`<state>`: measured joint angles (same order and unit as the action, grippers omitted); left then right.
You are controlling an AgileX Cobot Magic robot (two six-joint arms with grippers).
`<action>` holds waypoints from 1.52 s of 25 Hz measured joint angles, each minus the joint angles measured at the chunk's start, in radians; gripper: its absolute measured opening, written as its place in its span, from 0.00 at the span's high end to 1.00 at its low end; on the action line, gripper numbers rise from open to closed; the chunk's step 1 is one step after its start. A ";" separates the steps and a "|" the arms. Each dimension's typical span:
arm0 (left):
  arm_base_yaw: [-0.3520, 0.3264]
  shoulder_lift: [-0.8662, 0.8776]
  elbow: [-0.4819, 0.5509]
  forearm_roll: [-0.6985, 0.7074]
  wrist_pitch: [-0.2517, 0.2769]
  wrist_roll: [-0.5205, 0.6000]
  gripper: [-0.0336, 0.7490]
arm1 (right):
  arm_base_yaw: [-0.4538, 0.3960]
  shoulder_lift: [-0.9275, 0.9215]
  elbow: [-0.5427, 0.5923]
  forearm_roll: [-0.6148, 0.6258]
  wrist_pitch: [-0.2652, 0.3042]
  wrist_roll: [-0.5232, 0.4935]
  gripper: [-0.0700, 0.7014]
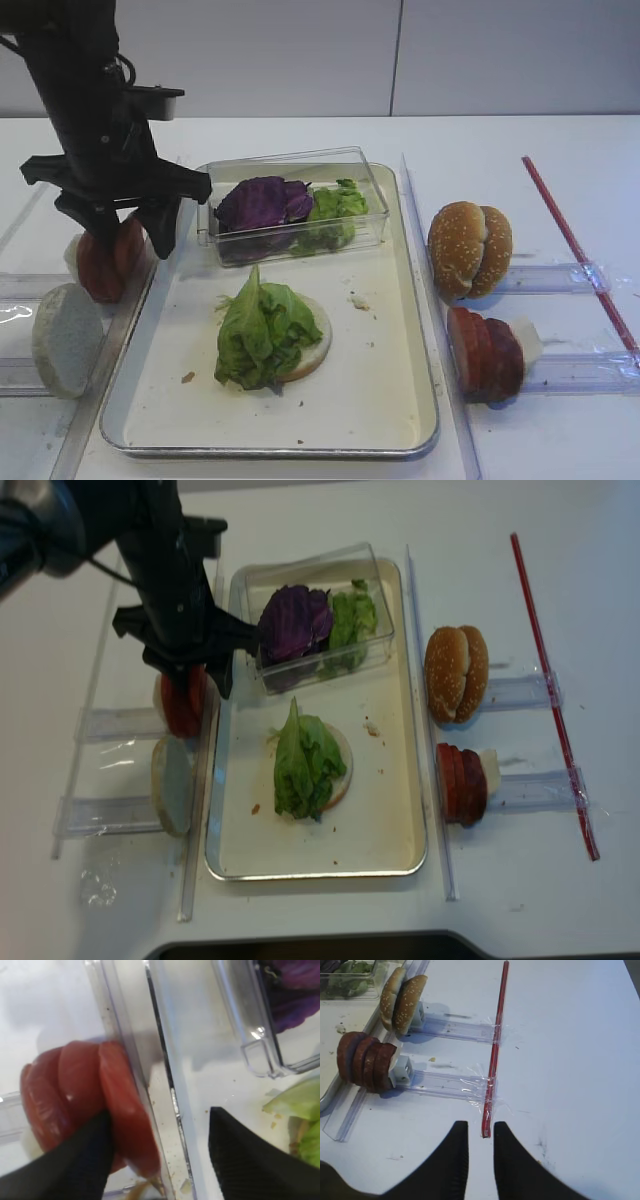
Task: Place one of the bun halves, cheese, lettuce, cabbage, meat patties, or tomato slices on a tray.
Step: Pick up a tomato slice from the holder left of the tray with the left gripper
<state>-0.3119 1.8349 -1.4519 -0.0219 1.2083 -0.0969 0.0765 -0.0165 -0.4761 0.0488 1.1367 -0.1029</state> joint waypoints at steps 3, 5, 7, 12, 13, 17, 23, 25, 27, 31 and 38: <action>0.000 0.004 0.000 0.000 -0.019 0.000 0.48 | 0.000 0.000 0.000 0.000 0.000 0.000 0.70; 0.000 0.004 0.000 0.000 -0.028 0.000 0.53 | 0.000 0.000 0.000 0.000 0.000 0.000 0.70; 0.000 0.005 0.000 0.002 -0.029 0.000 0.57 | 0.000 0.000 0.000 0.000 0.000 0.000 0.70; 0.000 0.005 0.000 0.035 -0.032 -0.027 0.73 | 0.000 0.000 0.000 0.000 0.000 0.000 0.70; 0.000 0.005 0.000 0.046 -0.032 -0.035 0.76 | 0.000 0.000 0.000 0.000 0.000 0.000 0.70; 0.000 0.005 0.000 0.066 -0.022 -0.050 0.83 | 0.000 0.000 0.000 0.000 0.000 0.000 0.70; 0.000 0.005 0.000 0.082 -0.011 -0.052 0.83 | 0.000 0.000 0.000 0.000 0.000 0.000 0.70; -0.002 0.005 -0.002 0.082 -0.008 -0.052 0.83 | 0.000 0.000 0.000 0.000 0.000 0.000 0.70; -0.002 0.008 -0.016 0.087 -0.001 -0.053 0.83 | 0.000 0.000 0.000 0.000 0.000 0.000 0.70; -0.002 0.008 -0.065 0.104 0.004 -0.053 0.83 | 0.000 0.000 0.000 0.000 0.000 0.000 0.70; -0.002 -0.019 -0.078 0.090 0.012 -0.053 0.84 | 0.000 0.000 0.000 0.000 0.000 0.000 0.70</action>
<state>-0.3135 1.8155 -1.5301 0.0678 1.2206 -0.1497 0.0765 -0.0165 -0.4761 0.0488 1.1367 -0.1029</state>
